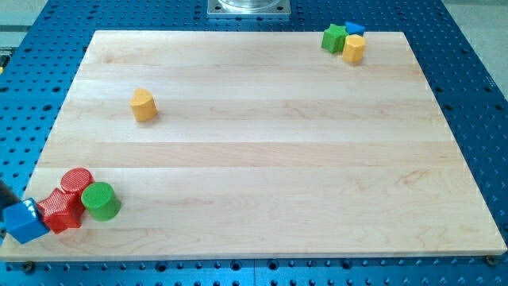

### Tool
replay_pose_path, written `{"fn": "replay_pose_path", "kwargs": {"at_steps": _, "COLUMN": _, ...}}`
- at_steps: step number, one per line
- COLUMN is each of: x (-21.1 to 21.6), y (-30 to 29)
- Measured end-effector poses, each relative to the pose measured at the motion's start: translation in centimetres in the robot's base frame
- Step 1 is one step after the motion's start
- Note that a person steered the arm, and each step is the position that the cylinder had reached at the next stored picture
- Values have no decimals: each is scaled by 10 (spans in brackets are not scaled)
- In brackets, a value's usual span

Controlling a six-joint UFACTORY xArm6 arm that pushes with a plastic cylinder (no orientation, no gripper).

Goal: Push the cube into the red star

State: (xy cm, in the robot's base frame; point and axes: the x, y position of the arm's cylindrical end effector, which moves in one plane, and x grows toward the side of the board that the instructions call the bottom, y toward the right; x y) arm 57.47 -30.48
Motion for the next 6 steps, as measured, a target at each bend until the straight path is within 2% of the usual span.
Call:
{"fn": "replay_pose_path", "kwargs": {"at_steps": 3, "x": 41, "y": 5}}
{"fn": "replay_pose_path", "kwargs": {"at_steps": 5, "x": 17, "y": 41}}
{"fn": "replay_pose_path", "kwargs": {"at_steps": 6, "x": 8, "y": 39}}
